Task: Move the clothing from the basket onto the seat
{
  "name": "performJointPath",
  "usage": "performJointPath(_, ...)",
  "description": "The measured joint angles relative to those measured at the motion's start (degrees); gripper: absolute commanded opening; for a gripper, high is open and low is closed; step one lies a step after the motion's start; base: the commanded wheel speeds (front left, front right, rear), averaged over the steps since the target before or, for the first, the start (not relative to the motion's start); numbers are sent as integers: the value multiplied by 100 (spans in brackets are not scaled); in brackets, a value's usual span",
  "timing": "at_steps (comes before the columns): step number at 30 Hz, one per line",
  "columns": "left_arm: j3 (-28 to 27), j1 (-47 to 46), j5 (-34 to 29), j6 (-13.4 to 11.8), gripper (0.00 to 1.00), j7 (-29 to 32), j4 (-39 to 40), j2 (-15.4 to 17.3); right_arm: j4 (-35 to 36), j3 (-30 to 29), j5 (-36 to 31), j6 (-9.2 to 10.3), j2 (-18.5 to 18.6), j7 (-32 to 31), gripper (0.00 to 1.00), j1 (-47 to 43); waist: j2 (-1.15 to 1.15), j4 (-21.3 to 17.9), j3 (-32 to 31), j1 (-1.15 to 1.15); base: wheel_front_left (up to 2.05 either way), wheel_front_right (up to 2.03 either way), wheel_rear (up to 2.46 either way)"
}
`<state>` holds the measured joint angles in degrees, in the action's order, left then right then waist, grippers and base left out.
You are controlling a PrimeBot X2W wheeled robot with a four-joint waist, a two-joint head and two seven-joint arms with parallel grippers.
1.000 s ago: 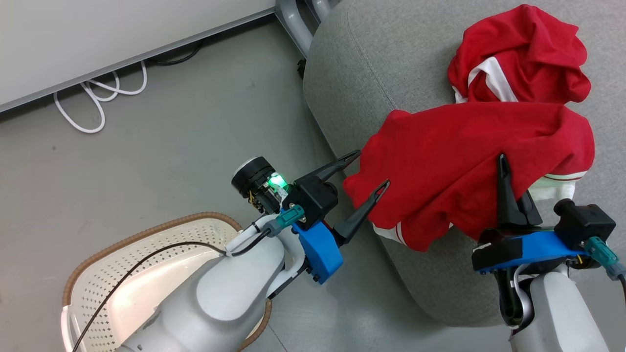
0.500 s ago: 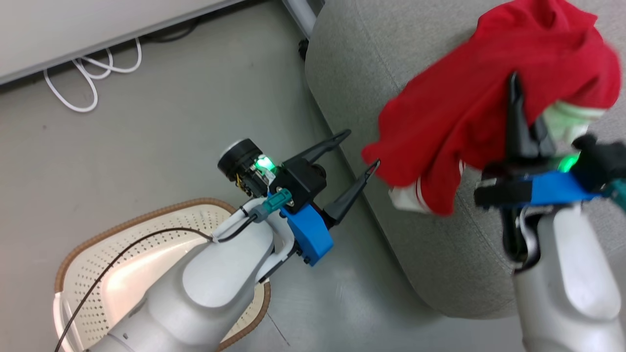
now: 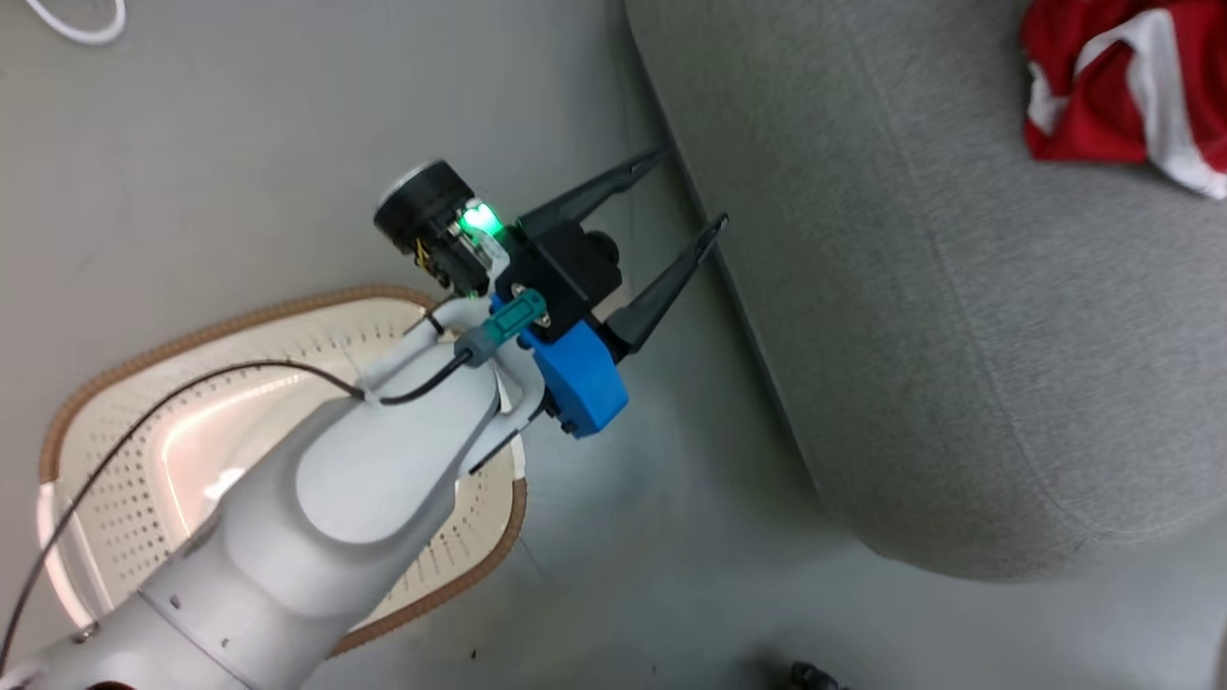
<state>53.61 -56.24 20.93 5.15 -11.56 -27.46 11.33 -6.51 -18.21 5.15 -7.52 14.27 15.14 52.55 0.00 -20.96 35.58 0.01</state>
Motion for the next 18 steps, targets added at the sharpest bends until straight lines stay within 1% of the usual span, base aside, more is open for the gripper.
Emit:
performJointPath(4, -5, -209, -59, 0, 100, 96, 177, 114, -123, -509, 29, 0, 556, -1, 0, 208, 0, 40, 413, 0, 0, 0, 0)
performJointPath(6, -14, -299, -88, -2, 100, 133, 264, 157, -323, -727, 70, 1, 836, 0, 0, 261, 0, 63, 614, 0, 0, 0, 0)
performJointPath(9, -13, -406, -125, -12, 100, 177, 368, 210, -721, -944, 145, 0, 1134, -1, 0, 276, 0, 99, 897, 0, 0, 0, 0)
performJointPath(13, 19, -507, -182, -11, 100, 235, 488, 255, -1263, -1154, 135, 0, 1306, 0, 0, 274, 0, 150, 1218, 0, 0, 0, 0)
performJointPath(18, 48, -576, -192, -12, 100, 266, 564, 293, -1957, -1227, -33, 0, 1290, 0, 0, 263, 0, 209, 1472, 0, 0, 0, 0)
